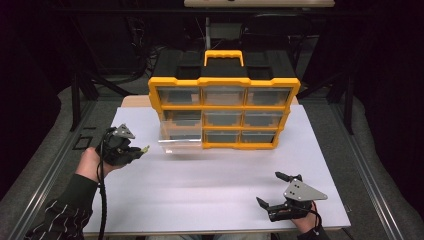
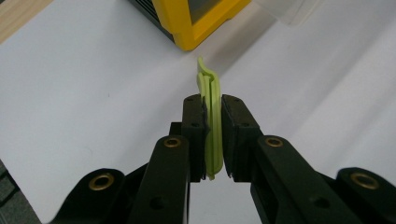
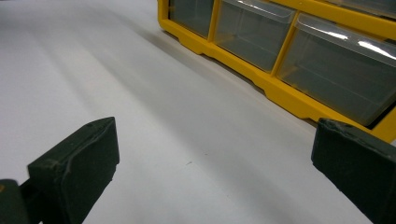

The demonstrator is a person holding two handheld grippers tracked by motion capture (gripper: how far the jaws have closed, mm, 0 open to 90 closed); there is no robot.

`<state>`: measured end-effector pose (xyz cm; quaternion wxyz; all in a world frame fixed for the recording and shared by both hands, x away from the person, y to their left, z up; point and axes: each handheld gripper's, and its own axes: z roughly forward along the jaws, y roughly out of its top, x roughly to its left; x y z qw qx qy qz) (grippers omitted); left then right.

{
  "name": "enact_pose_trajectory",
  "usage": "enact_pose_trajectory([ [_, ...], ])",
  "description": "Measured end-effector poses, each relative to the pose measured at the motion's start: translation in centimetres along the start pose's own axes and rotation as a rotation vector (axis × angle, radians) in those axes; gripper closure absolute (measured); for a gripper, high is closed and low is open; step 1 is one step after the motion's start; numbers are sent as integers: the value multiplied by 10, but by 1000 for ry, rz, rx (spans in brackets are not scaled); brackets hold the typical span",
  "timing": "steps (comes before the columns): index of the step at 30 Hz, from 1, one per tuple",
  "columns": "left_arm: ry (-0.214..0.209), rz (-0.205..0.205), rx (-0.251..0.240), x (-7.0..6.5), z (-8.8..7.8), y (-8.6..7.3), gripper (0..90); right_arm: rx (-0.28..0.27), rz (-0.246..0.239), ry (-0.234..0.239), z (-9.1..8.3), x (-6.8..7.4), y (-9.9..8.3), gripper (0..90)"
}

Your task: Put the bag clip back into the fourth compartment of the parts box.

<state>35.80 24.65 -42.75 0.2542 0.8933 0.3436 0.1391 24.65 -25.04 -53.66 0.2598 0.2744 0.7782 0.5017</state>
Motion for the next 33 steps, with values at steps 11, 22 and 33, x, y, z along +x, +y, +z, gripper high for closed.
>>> enact_pose_trajectory([
  [11,16,30,2,4,-15,14,806,3,7,1,0,0,0,6],
  [22,31,42,-17,7,-27,25,806,4,6,0,0,0,0,6],
  [33,36,70,-29,6,-40,37,806,6,5,-2,0,0,0,7],
])
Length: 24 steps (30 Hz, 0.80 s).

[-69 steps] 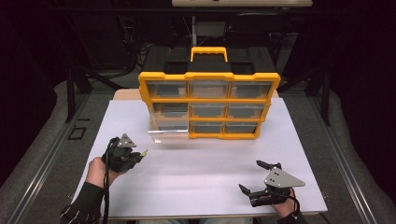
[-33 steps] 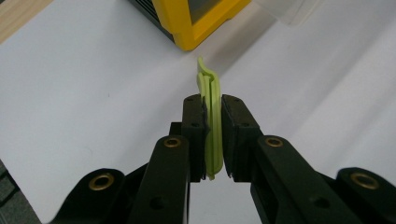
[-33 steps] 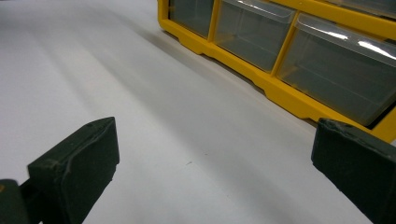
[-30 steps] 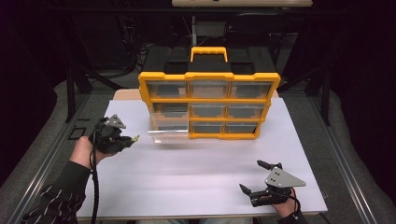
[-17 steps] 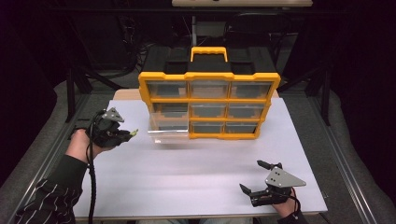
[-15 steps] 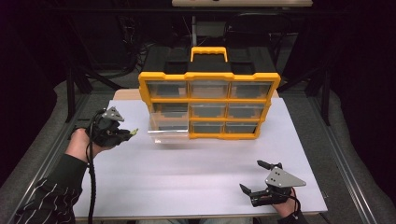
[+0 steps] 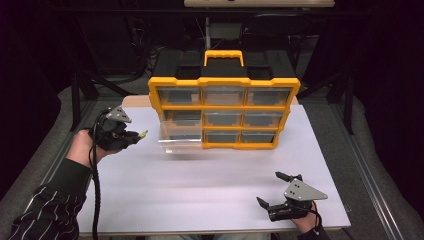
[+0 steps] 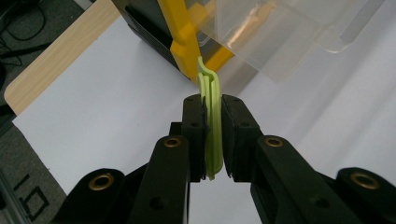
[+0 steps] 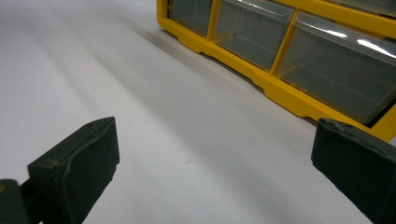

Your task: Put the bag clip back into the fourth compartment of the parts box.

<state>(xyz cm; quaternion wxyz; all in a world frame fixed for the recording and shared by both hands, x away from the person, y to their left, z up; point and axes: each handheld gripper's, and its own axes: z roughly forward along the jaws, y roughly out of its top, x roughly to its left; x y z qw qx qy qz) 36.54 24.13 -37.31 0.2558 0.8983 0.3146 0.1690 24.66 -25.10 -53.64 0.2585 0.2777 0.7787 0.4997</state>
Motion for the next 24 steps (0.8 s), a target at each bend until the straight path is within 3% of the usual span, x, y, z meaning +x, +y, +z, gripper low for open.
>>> enact_pose_trajectory([
  [11,19,18,-35,1,-15,17,806,3,3,-1,0,0,0,7],
  [19,24,38,-33,-1,-21,31,806,2,4,-2,0,0,0,7],
  [24,23,67,-41,-4,-23,41,806,2,5,-1,0,0,0,7],
])
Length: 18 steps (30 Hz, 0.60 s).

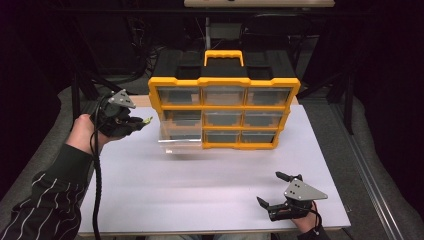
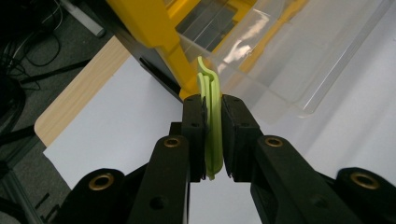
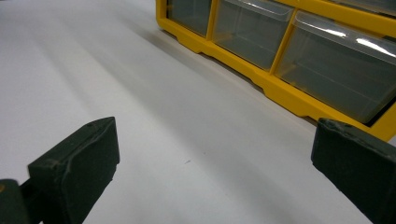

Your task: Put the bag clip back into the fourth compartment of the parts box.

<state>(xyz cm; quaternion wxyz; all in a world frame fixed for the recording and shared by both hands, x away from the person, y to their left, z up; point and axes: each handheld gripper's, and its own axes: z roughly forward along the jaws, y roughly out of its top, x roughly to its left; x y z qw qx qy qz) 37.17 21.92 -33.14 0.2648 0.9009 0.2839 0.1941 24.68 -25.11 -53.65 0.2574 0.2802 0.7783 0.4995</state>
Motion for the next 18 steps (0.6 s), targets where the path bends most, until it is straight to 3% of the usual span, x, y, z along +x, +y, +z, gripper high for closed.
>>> enact_pose_trajectory([
  [18,-45,104,27,-17,9,35,806,-7,-5,0,-1,0,0,7],
])
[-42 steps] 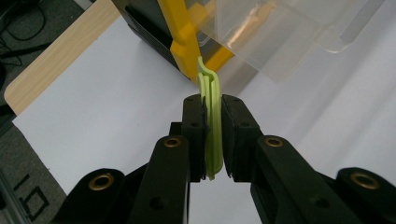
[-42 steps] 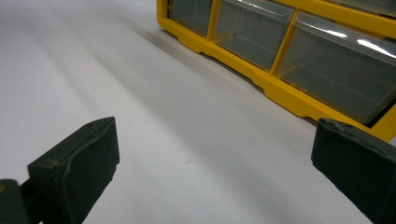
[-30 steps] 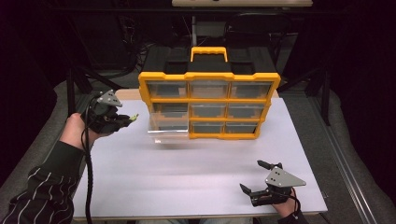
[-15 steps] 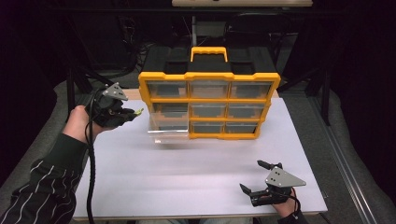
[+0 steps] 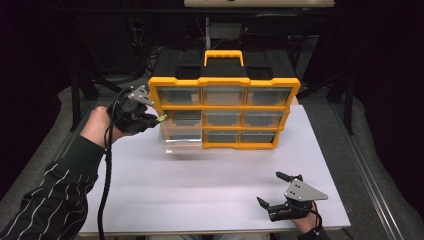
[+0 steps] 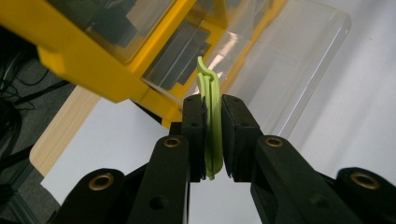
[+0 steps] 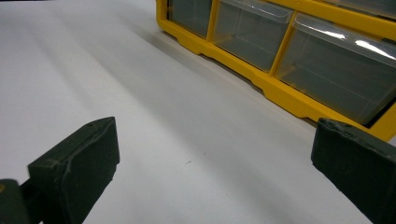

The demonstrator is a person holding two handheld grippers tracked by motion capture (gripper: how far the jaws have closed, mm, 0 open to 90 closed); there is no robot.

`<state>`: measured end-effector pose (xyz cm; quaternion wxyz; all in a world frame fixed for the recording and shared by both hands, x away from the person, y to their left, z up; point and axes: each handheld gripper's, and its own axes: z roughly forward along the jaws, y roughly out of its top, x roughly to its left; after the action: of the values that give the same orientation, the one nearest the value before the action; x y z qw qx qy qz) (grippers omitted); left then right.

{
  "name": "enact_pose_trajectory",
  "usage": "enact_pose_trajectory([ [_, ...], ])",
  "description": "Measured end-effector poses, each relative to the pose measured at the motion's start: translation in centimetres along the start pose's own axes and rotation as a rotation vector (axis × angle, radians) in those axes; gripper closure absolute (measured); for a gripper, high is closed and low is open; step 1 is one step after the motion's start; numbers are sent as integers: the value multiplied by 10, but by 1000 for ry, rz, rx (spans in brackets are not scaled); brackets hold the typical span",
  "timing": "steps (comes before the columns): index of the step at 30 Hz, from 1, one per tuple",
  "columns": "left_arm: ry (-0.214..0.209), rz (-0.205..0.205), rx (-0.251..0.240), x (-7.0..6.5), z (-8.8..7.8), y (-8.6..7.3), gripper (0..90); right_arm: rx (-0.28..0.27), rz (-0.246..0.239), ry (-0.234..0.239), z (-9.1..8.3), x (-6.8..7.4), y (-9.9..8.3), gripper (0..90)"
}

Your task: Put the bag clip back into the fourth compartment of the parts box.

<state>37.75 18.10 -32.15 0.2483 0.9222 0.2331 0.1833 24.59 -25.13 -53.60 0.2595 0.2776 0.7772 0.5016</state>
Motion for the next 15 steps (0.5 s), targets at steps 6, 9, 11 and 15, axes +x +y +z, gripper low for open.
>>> enact_pose_trajectory([
  [6,-11,12,6,-3,6,6,806,-5,-2,2,-1,0,0,7],
  [9,-20,20,7,-5,11,8,806,-7,-2,5,-1,0,1,8],
  [11,-24,18,5,-6,12,9,806,-7,-1,5,-1,0,1,8],
  [15,-42,22,4,-5,17,11,806,6,-4,11,2,1,1,7],
])
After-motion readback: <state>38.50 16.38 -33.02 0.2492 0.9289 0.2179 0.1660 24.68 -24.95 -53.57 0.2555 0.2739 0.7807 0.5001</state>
